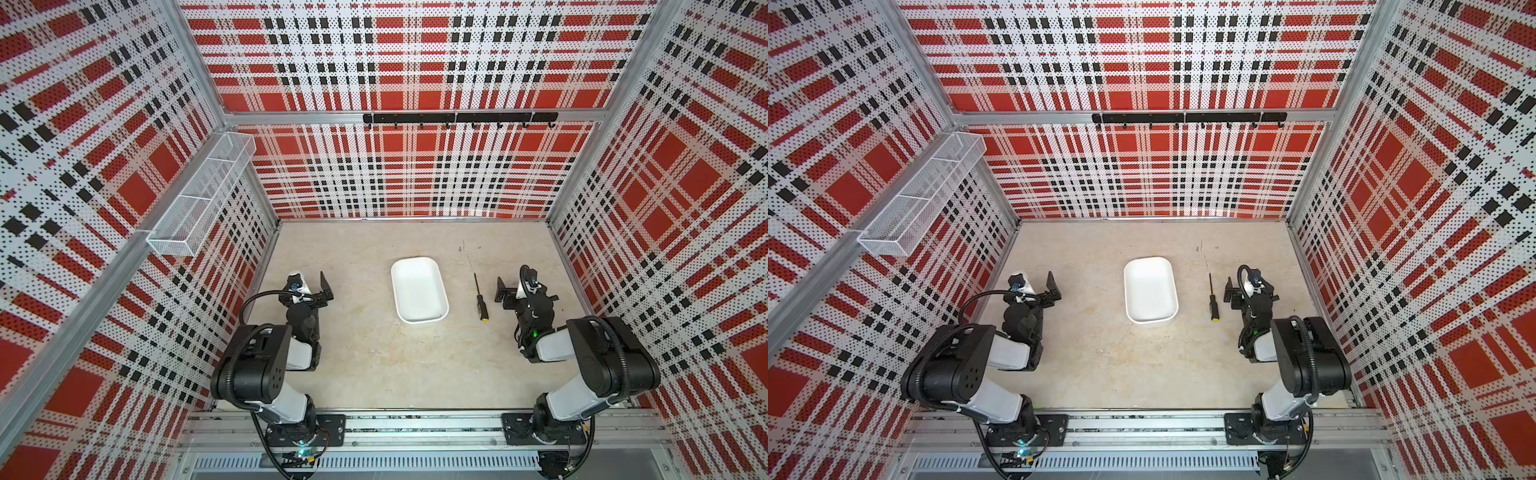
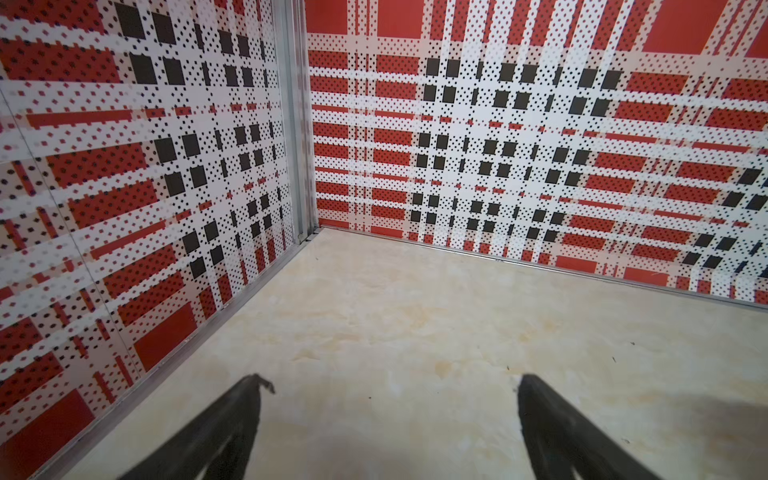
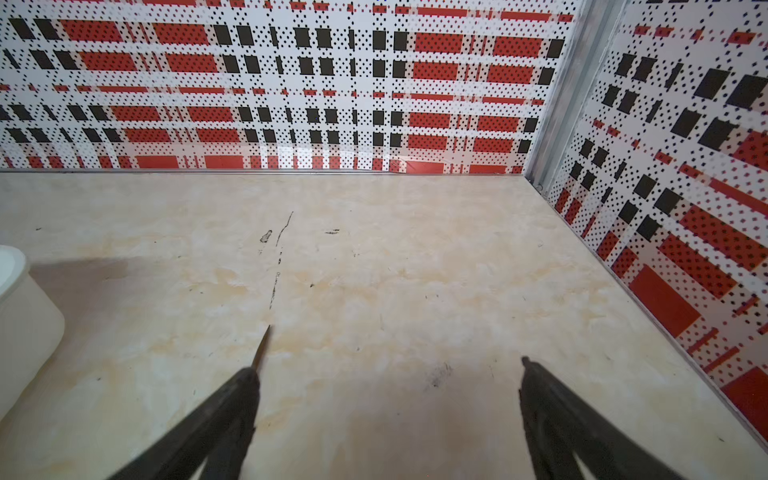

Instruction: Put the screwdriver in the bin

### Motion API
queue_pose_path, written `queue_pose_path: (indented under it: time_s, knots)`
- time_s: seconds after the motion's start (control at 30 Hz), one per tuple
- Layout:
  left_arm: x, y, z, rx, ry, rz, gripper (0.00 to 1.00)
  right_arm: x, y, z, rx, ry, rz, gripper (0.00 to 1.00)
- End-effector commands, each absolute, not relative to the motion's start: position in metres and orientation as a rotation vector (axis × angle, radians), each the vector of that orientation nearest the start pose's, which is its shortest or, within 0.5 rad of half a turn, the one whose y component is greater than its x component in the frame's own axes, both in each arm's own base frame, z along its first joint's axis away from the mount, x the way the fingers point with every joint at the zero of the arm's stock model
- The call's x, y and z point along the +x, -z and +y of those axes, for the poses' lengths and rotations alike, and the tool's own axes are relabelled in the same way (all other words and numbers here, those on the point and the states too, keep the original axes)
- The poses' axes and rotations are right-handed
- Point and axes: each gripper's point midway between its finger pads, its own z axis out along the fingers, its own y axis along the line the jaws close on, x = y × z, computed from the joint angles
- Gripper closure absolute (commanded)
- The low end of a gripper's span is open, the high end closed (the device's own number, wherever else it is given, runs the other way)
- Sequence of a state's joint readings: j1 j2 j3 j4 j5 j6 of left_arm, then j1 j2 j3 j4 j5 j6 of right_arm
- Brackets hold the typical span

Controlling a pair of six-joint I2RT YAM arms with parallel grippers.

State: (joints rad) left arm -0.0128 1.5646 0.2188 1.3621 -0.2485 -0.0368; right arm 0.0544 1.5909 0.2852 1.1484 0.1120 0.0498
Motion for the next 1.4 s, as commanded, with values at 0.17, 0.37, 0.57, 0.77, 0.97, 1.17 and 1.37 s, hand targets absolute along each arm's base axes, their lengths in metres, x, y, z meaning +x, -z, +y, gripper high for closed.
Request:
queue_pose_path:
  time_s: [0.17, 0.37, 0.57, 0.77, 0.97, 1.17, 1.37]
  knots:
    - [0.370, -0.159, 0.039, -0.216, -0.160, 1.522, 0.02, 0.393, -0.129, 0.000, 0.073, 0.018, 1.701, 0.00]
    - [0.369, -0.158, 0.039, -0.218, -0.162, 1.524, 0.02, 0.390, -0.131, -0.009, 0.117, 0.028, 1.685, 0.00]
    - [0.370, -0.164, 0.028, -0.158, -0.145, 1.524, 0.02, 0.396, -0.145, -0.016, 0.164, 0.060, 1.726, 0.00]
    - [0.403, -0.171, 0.020, -0.137, -0.132, 1.671, 0.02, 0.405, -0.162, -0.013, 0.240, 0.004, 1.905, 0.01]
    - [0.426, -0.163, -0.012, -0.116, 0.044, 1.845, 0.02, 0.403, -0.160, 0.024, 0.167, -0.218, 2.148, 0.00]
    - [0.419, -0.156, -0.055, -0.077, 0.322, 1.935, 0.02, 0.386, -0.136, 0.056, 0.110, -0.395, 2.343, 0.00]
    - [0.406, -0.150, -0.074, -0.204, 0.539, 1.982, 0.02, 0.378, -0.117, 0.073, 0.087, -0.409, 2.441, 0.00]
